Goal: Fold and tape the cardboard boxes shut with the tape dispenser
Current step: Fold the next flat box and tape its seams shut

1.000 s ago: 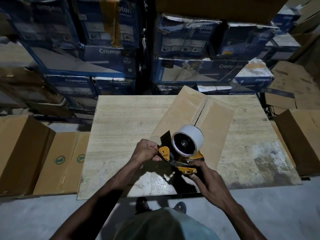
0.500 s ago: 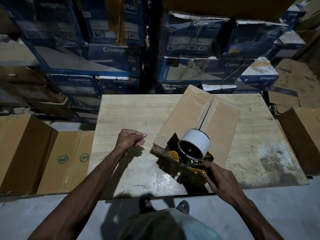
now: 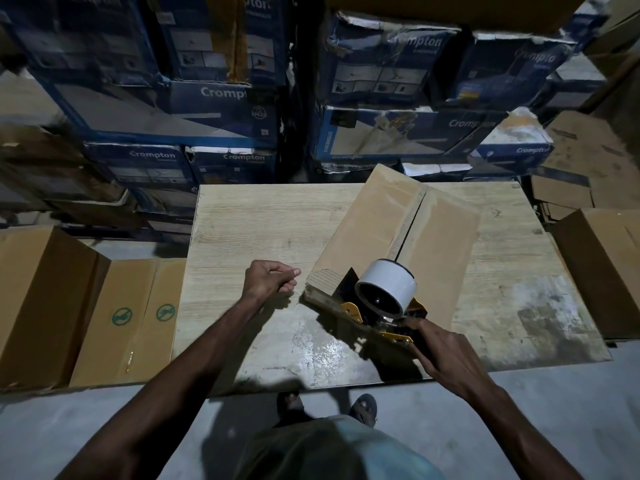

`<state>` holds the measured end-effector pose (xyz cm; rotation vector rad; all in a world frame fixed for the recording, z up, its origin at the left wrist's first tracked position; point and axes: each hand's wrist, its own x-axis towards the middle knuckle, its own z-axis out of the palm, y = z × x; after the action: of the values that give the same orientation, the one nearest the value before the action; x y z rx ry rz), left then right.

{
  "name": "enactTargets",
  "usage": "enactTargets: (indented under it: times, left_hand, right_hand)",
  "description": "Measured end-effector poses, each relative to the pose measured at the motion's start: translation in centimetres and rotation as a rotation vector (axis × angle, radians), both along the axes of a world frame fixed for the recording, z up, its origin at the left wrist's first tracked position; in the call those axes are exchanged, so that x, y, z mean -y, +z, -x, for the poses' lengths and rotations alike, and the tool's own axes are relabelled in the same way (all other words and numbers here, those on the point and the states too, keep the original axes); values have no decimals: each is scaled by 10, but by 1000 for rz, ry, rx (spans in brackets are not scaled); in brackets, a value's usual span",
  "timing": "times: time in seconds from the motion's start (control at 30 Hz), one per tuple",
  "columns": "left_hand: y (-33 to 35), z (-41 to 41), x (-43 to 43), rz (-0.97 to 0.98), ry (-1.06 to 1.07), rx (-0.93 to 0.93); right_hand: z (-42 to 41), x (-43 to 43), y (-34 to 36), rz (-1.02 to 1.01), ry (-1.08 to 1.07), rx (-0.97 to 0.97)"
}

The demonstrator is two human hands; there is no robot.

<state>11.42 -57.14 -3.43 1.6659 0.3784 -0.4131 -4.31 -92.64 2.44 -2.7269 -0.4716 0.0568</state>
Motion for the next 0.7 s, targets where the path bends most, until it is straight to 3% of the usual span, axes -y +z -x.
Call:
enactTargets:
  times: [0.53, 0.7]
  left_hand:
    - [-26, 14, 13, 92, -63, -33]
    - [-42, 29, 18, -35, 36, -113]
  right_hand:
    - [-4, 5, -12, 53, 14, -29]
    - [-3, 4, -10, 68, 26, -25]
